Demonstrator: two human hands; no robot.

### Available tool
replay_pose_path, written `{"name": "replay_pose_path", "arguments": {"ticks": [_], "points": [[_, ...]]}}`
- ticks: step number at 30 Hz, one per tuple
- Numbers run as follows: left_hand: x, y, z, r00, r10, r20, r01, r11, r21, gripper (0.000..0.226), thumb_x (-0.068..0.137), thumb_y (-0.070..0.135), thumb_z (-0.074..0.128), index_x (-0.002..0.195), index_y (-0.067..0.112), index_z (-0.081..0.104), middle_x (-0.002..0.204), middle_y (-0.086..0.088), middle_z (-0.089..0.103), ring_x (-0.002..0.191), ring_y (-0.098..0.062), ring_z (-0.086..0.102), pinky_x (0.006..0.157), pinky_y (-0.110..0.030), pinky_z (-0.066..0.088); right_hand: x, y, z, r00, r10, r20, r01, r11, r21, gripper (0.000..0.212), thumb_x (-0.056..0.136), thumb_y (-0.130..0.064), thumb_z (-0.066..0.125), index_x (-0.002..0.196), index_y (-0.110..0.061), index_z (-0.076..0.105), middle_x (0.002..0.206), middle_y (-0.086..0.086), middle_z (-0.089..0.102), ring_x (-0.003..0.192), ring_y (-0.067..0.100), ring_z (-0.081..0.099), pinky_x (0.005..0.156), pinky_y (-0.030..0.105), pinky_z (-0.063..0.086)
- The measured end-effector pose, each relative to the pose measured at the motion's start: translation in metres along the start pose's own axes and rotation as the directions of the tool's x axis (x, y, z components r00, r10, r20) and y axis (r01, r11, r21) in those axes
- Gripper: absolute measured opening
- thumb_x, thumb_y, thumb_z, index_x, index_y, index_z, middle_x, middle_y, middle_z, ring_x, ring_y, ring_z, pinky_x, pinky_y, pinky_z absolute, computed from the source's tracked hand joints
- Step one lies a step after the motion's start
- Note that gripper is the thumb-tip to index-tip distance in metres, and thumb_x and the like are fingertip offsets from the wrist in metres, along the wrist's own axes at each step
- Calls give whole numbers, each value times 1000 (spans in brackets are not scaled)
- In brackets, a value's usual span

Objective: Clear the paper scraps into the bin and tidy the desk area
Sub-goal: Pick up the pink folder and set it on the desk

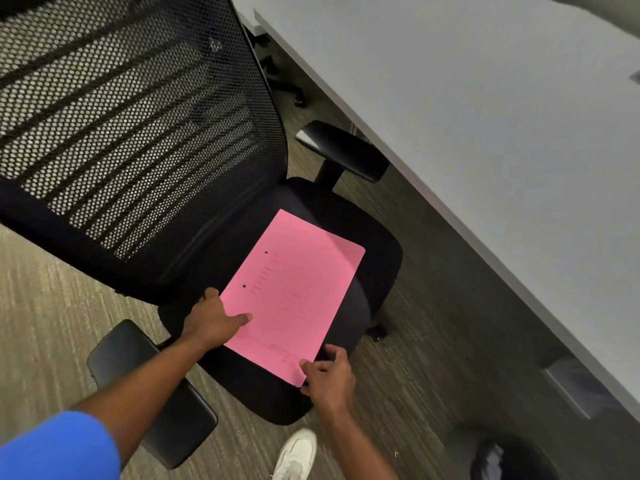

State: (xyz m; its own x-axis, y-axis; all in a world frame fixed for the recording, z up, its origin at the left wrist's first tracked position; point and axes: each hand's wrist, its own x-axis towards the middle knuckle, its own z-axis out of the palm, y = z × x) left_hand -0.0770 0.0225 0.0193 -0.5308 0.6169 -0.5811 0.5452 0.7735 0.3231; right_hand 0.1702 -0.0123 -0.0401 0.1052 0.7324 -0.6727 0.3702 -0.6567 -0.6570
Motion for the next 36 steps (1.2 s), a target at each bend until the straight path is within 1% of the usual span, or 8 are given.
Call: {"name": "replay_pose_path", "arguments": {"ticks": [5,10,15,19,23,26,31,36], "points": [[-14,6,0,999,12,-48,-11,999,32,70,86,42,81,136,6,49,129,-15,66,117,-37,66,93,-45,56,-4,-7,-24,998,-48,-29,46,995,-85,32,85,-21,82,112,-20,66,72,-2,71,71,16,71,62,34,56],[-42,15,-4,997,71,-21,-68,991,114,48,92,40,76,125,9,63,118,-10,74,94,-25,65,77,-37,52,-21,-13,-68,991,-128,-31,123,984,-132,26,89,-20,81,110,-25,65,85,-9,70,76,2,65,56,15,43],[-86,22,-3,993,112,35,-114,991,74,36,92,40,76,118,16,68,102,1,73,87,-17,68,72,-33,53,-52,-10,-116,984,-176,-15,172,977,-125,28,87,-13,81,103,-31,67,98,-13,76,89,7,71,76,30,60],[-127,18,0,987,155,38,-156,988,12,26,92,39,76,109,21,67,91,9,70,81,-9,69,67,-29,56,-79,-6,-153,979,-202,-14,199,972,-123,28,88,-12,81,98,-34,66,95,-12,77,88,11,71,67,15,52],[-171,17,6,983,184,25,-182,982,-59,19,92,34,77,106,26,67,90,12,73,78,-5,70,61,-23,52,-102,-1,-186,981,-195,-14,193,977,-96,33,85,-6,83,98,-33,69,95,-10,80,92,14,75,83,36,61],[-204,23,8,973,229,-4,-228,968,-109,19,92,27,78,108,27,68,93,14,74,79,-6,72,63,-22,56,-125,-4,-212,979,-204,-13,203,978,-56,34,84,-4,84,99,-31,70,95,-11,81,94,11,75,87,38,61],[-259,48,4,950,301,-87,-313,920,-237,30,90,22,80,116,32,68,98,14,75,85,-8,72,67,-22,57,-167,-14,-266,966,-257,-11,256,966,-24,30,86,-8,83,102,-30,69,94,-30,75,93,-10,68,79,19,53],[-314,93,5,907,398,-136,-420,851,-315,50,87,18,82,127,41,62,108,16,73,90,-4,70,66,-16,53,-203,-26,-332,952,-307,-7,307,951,34,32,89,-10,80,107,-31,64,103,-22,71,92,-8,65,68,7,45]]}}
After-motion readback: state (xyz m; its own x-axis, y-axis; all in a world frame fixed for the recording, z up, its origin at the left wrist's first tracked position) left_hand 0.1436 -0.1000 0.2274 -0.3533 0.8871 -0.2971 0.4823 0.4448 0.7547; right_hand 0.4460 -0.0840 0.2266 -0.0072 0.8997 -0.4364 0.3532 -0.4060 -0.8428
